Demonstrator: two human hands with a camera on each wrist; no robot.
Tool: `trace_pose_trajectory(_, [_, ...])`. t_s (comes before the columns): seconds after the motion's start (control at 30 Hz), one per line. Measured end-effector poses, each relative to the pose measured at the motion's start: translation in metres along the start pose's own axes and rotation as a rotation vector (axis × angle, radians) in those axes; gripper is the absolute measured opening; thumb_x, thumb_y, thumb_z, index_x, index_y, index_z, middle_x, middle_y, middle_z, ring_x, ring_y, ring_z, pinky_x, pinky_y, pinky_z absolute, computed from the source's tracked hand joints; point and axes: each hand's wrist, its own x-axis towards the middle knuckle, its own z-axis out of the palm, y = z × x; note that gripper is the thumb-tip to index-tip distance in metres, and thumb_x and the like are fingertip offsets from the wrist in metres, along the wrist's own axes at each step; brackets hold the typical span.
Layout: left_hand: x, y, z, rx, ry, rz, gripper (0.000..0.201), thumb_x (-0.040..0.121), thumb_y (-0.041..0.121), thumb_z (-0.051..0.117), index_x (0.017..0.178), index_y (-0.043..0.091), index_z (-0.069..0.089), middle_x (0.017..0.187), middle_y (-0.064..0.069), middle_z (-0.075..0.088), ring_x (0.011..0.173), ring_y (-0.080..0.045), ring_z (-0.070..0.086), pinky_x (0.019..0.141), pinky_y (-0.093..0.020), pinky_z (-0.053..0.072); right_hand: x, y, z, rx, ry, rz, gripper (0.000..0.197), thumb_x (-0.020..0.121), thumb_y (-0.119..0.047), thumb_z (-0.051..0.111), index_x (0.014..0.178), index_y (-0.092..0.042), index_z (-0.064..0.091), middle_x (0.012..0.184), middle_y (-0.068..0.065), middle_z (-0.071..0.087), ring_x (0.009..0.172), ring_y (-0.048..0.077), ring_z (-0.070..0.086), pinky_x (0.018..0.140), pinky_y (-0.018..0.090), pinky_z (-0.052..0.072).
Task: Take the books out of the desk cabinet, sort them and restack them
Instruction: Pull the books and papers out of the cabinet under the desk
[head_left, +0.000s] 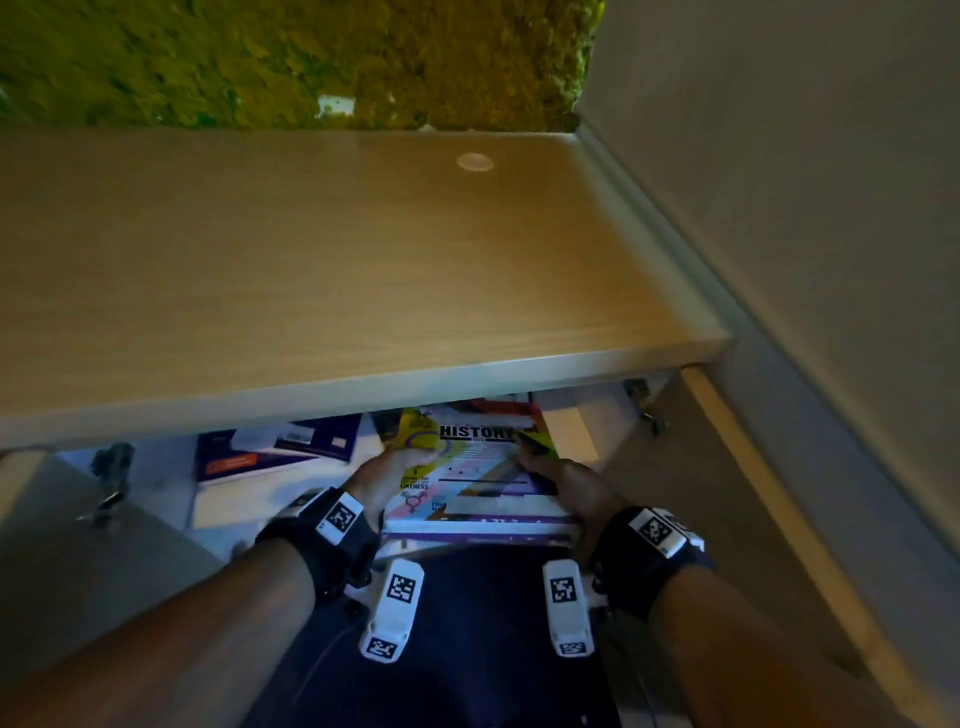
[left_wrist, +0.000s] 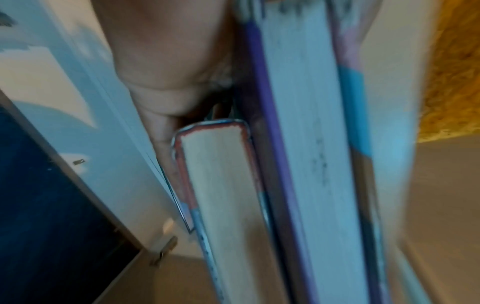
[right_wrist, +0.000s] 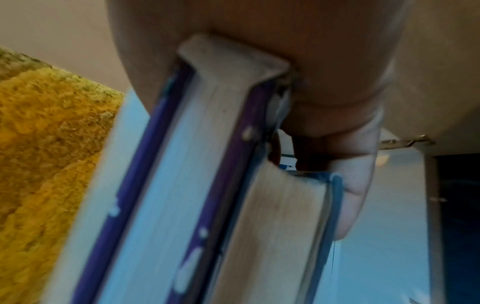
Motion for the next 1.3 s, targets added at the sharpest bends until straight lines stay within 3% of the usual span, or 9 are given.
trace_pose_trajectory(0.1, [-0.084,0.033,0.010,0.065,-0.032,-0.060,0.045,0.098,0.021,0.057,0.137,-0.001,0.052,0.145,-0.024,0.049,0.132,-0.040,0.050,0.068,-0.032,0.048,-0.086,-0.024,-0.009,0.046,-0.009,0.031,0.038,0.092,-0.041,0.073,0.112,-0.010,0.077,0.107,0.019,0.077,0.089,0.035,0.073,0.087,0.046,0.058])
trace_pose_trajectory(0.23, [-0.180,0.071,0.019,0.102,-0.214,-0.201,0.056,0.095,0.038,0.061,0.143,0.018,0.042,0.156,-0.013,0.032,0.130,-0.036,0.045,0.104,-0.045,0.041,-0.174,-0.056,-0.021,0.086,-0.051,0.037,0.030,0.092,-0.040,0.071,0.090,-0.012,0.081,0.092,0.015,0.078,0.068,0.025,0.073,0.066,0.035,0.062])
trace_pose_trajectory(0.37, [-0.221,0.097,0.020,0.051,-0.301,-0.128,0.058,0.088,0.040,0.069,0.138,0.018,0.049,0.153,-0.006,0.034,0.127,-0.032,0.045,0.108,-0.053,0.042,-0.218,-0.090,-0.029,0.034,-0.002,-0.020,0.048,0.076,-0.048,0.081,0.109,-0.012,0.080,0.109,0.013,0.078,0.079,0.025,0.074,0.075,0.040,0.062])
trace_pose_trajectory(0.5, [-0.230,0.131,0.020,0.048,-0.340,0.046,0.033,0.085,0.044,0.072,0.109,0.025,0.064,0.137,0.012,0.041,0.128,-0.016,0.038,0.115,-0.048,0.029,-0.234,-0.127,-0.030,0.050,0.032,-0.228,0.036,0.094,-0.028,0.070,0.122,-0.006,0.073,0.116,0.019,0.075,0.084,0.027,0.074,0.077,0.037,0.062])
trace_pose_trajectory(0.6, [-0.211,0.158,0.029,0.061,-0.309,0.212,0.055,0.078,0.043,0.078,0.129,0.028,0.064,0.140,0.006,0.058,0.136,-0.022,0.045,0.115,-0.047,0.030,-0.220,-0.156,-0.035,0.052,0.033,-0.315,0.033,0.097,-0.020,0.066,0.127,-0.006,0.069,0.119,0.021,0.074,0.095,0.033,0.072,0.094,0.048,0.057])
trace_pose_trajectory(0.83, [-0.130,0.219,0.066,0.007,-0.140,0.340,0.027,0.092,0.020,0.068,0.118,0.020,0.062,0.100,0.010,0.064,0.095,-0.013,0.058,0.090,-0.032,0.033,-0.128,-0.218,-0.065,-0.002,0.107,-0.395,0.029,0.096,-0.012,0.066,0.125,-0.005,0.070,0.118,0.016,0.076,0.103,0.029,0.074,0.102,0.044,0.055])
trace_pose_trajectory(0.97, [-0.062,0.244,0.085,0.141,-0.082,0.374,0.035,0.094,0.024,0.066,0.127,0.013,0.062,0.117,-0.001,0.062,0.112,-0.023,0.056,0.090,-0.033,0.036,-0.067,-0.251,-0.088,-0.068,0.146,-0.342,0.025,0.095,-0.018,0.071,0.117,-0.006,0.072,0.111,0.020,0.077,0.087,0.031,0.076,0.087,0.045,0.062])
trace_pose_trajectory(1.2, [0.015,0.250,0.095,0.290,0.054,0.359,0.027,0.089,0.041,0.069,0.085,0.015,0.068,0.076,-0.005,0.063,0.075,-0.025,0.054,0.070,-0.035,0.041,0.036,-0.266,-0.127,-0.387,0.238,-0.327,0.060,0.065,-0.061,0.081,0.102,-0.014,0.080,0.104,0.011,0.080,0.100,0.036,0.074,0.096,0.060,0.056])
trace_pose_trajectory(1.3, [0.018,0.249,0.095,0.351,0.048,0.375,0.029,0.090,0.051,0.063,0.087,0.023,0.059,0.093,-0.006,0.062,0.085,-0.024,0.056,0.079,-0.035,0.045,0.032,-0.276,-0.120,-0.506,0.304,-0.346,0.059,0.074,-0.064,0.075,0.094,-0.008,0.077,0.098,0.015,0.078,0.096,0.038,0.072,0.087,0.055,0.058])
